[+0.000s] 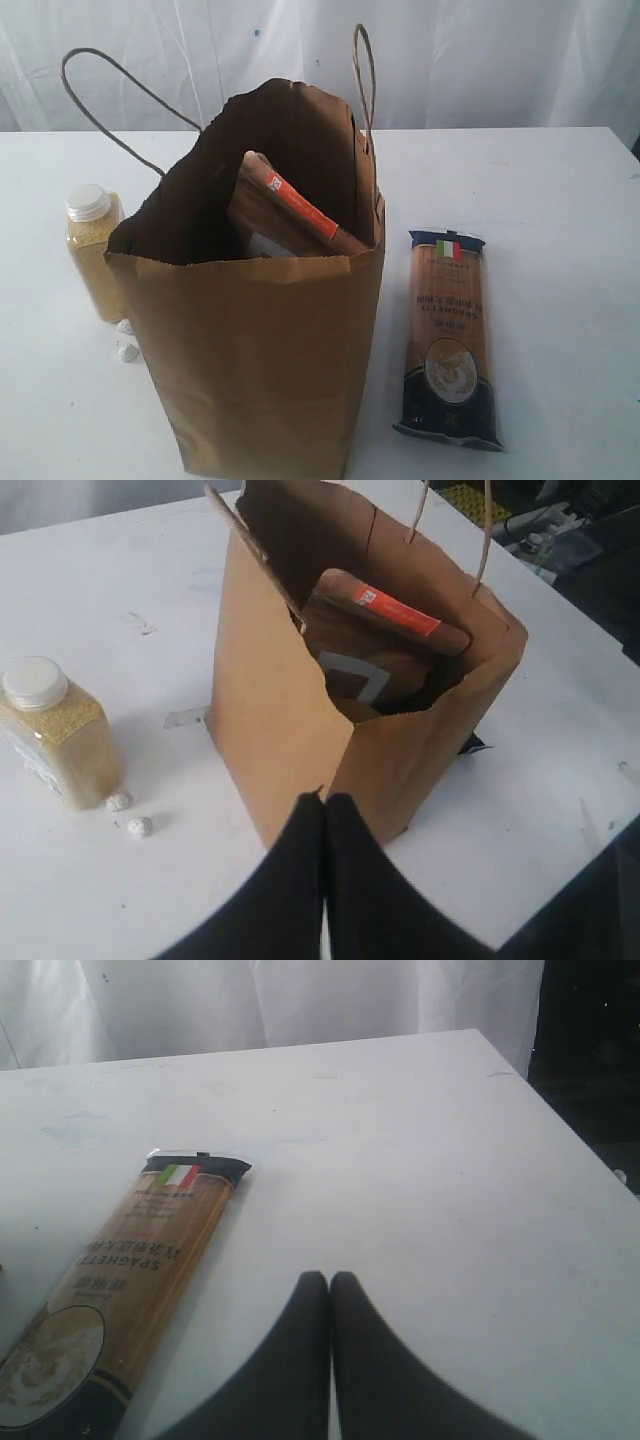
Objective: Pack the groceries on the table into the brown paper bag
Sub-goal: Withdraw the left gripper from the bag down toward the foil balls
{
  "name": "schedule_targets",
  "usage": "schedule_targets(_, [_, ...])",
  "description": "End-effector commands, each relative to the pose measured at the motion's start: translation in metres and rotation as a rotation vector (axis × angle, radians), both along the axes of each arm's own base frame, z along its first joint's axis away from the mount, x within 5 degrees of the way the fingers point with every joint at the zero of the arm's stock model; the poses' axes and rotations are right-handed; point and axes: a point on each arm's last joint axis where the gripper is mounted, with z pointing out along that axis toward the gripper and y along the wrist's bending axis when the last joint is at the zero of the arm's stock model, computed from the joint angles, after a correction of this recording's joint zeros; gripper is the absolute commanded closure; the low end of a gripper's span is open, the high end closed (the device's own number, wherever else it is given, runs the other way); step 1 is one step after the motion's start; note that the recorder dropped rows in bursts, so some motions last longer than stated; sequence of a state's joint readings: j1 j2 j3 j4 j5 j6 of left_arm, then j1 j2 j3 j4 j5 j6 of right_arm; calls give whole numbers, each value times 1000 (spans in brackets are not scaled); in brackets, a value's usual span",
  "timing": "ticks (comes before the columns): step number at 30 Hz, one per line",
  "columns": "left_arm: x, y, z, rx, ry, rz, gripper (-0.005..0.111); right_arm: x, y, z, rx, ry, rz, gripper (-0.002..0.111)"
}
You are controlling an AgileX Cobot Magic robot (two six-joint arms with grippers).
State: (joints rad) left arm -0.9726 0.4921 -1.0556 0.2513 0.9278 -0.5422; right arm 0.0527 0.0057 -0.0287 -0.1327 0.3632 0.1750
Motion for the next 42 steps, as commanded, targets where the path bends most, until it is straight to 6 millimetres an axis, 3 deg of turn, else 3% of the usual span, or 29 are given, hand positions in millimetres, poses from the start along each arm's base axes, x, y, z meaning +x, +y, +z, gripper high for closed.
schedule_targets(1, [-8, 11, -7, 14, 35, -2, 107, 0, 0, 0, 2, -10, -5, 108])
schedule_targets(6, [-5, 6, -40, 69, 114, 21, 107, 0, 0, 0, 2, -10, -5, 108])
schedule_targets(16, [14, -21, -126, 102, 232, 92, 107, 0, 0, 0, 2, -10, -5, 108])
schedule_targets(23, [23, -32, -165, 19, 223, 127, 107, 0, 0, 0, 2, -10, -5, 108])
schedule_targets(31, [25, -34, -176, 55, 295, 166, 107, 0, 0, 0, 2, -10, -5, 108])
schedule_targets(42, [29, -52, -150, -143, 44, -15, 107, 0, 0, 0, 2, -10, -5, 108])
